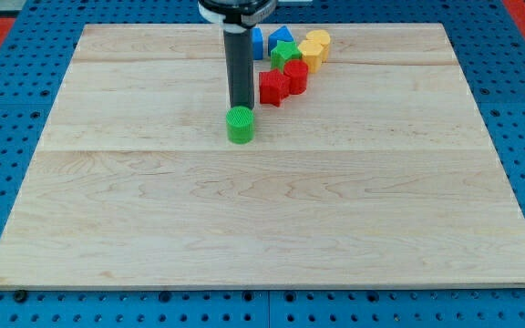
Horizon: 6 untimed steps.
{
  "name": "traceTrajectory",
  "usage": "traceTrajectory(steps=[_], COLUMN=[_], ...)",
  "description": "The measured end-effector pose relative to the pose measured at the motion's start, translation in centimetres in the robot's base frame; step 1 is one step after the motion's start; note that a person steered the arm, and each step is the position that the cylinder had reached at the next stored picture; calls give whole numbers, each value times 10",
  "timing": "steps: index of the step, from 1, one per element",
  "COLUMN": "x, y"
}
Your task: Point your arm at the yellow hexagon
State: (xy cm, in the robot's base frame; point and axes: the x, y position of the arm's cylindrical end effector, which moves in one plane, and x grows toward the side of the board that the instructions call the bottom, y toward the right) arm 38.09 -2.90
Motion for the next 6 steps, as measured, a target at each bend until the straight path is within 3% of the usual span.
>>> traceTrajectory(steps=[1,3,4,6], x=[8,-57,-81,-81], y=[44,166,146,82])
